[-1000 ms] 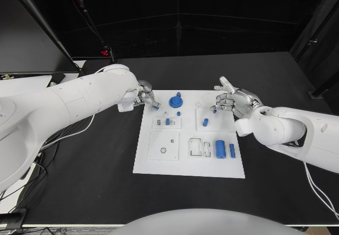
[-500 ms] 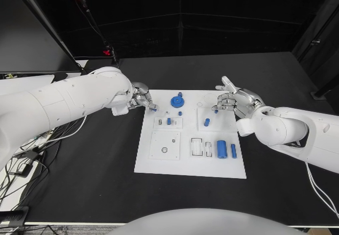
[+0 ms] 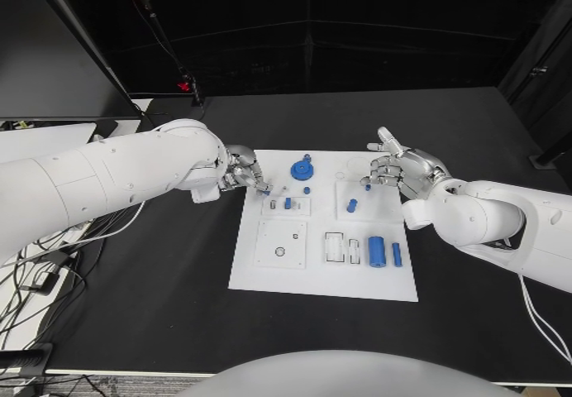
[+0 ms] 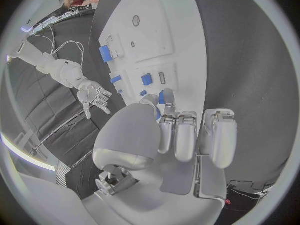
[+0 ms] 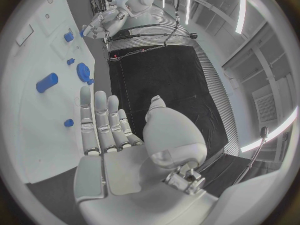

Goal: Assemble the parts on the task board

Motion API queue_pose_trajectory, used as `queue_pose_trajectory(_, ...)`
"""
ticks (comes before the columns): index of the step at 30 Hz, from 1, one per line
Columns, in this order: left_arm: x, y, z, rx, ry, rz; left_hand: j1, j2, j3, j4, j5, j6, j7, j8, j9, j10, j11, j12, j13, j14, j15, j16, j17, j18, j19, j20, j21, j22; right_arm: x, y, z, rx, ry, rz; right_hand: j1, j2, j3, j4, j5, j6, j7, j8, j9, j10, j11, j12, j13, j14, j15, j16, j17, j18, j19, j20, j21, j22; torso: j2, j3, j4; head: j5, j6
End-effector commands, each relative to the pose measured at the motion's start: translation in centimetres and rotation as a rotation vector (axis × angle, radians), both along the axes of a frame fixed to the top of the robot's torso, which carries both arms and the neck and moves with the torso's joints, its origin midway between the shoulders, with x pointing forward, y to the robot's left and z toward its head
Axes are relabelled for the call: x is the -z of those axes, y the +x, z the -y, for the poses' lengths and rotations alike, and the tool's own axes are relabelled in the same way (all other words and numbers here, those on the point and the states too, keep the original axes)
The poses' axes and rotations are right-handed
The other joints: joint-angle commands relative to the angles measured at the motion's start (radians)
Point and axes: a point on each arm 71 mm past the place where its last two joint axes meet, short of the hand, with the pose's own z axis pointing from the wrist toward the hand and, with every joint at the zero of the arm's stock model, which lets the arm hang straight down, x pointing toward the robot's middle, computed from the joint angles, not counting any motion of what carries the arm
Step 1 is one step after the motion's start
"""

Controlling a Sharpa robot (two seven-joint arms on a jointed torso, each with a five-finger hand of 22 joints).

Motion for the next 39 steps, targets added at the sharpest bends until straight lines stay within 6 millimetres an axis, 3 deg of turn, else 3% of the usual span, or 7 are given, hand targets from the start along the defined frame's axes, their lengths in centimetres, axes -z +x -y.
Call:
queue_pose_trajectory(1,-0.02,-0.24,0.05,-0.018,0.016,-0.009,0.08,0.068,0.009,0.0,0.008,0.007,-0.002,0.003,0.002,0.112,-0.01,0.0,0.262,0.103,-0.006,0.001,0.263,0.003,0.072,-0.004,-0.007,0.251,-0.19,0.02,-0.06,-0.002,0.005,0.016,0.007,0.003,-0.006,0.001,0.006,-0.009,0.114,0.003,-0.001,-0.003,0.001,0.005,-0.001,-0.007,0.002,0.006,-0.001,0.017,-0.001,0.003,-0.002,-0.001,0.0,0.0004,-0.0018,0.002,-0.002)
queue_pose_trajectory(28,0.71,-1.09,0.57,0.024,0.056,-0.073,0.081,0.067,0.02,0.0,0.01,0.005,0.0,0.002,0.002,0.112,-0.009,0.0,0.262,0.103,-0.005,0.001,0.263,0.004,0.068,-0.003,-0.01,0.25,-0.16,0.02,-0.04,-0.003,0.006,0.013,0.007,0.003,-0.006,0.001,0.006,-0.009,0.114,0.004,-0.001,-0.004,0.001,0.005,-0.002,-0.007,0.002,0.007,-0.002,0.017,-0.001,0.003,-0.002,-0.001,0.0,-0.0011,-0.0017,0.001,-0.01)
queue_pose_trajectory(33,0.73,-1.11,0.66,0.027,0.055,-0.073,0.081,0.067,0.021,0.0,0.01,0.005,0.0,0.002,0.002,0.112,-0.009,0.0,0.262,0.103,-0.005,0.001,0.263,0.004,0.068,-0.003,-0.01,0.25,-0.15,0.02,0.01,-0.003,0.005,0.012,0.008,0.003,-0.006,0.001,0.006,-0.01,0.114,0.004,-0.002,-0.005,0.001,0.006,-0.003,-0.008,0.002,0.007,-0.003,0.017,-0.002,0.003,-0.002,-0.001,0.001,0.0009,-0.0018,0.003,-0.011)
queue_pose_trajectory(39,0.74,-1.06,0.76,0.029,0.055,-0.075,0.081,0.067,0.022,0.0,0.01,0.005,0.0,0.002,0.003,0.112,-0.008,0.0,0.262,0.103,-0.005,0.001,0.263,0.004,0.069,-0.003,-0.01,0.25,-0.15,0.01,0.0,-0.003,0.005,0.012,0.008,0.003,-0.006,0.001,0.006,-0.01,0.114,0.005,-0.002,-0.005,0.001,0.006,-0.003,-0.008,0.002,0.007,-0.003,0.017,-0.002,0.003,-0.002,-0.001,0.0,0.0006,-0.0026,0.001,-0.012)
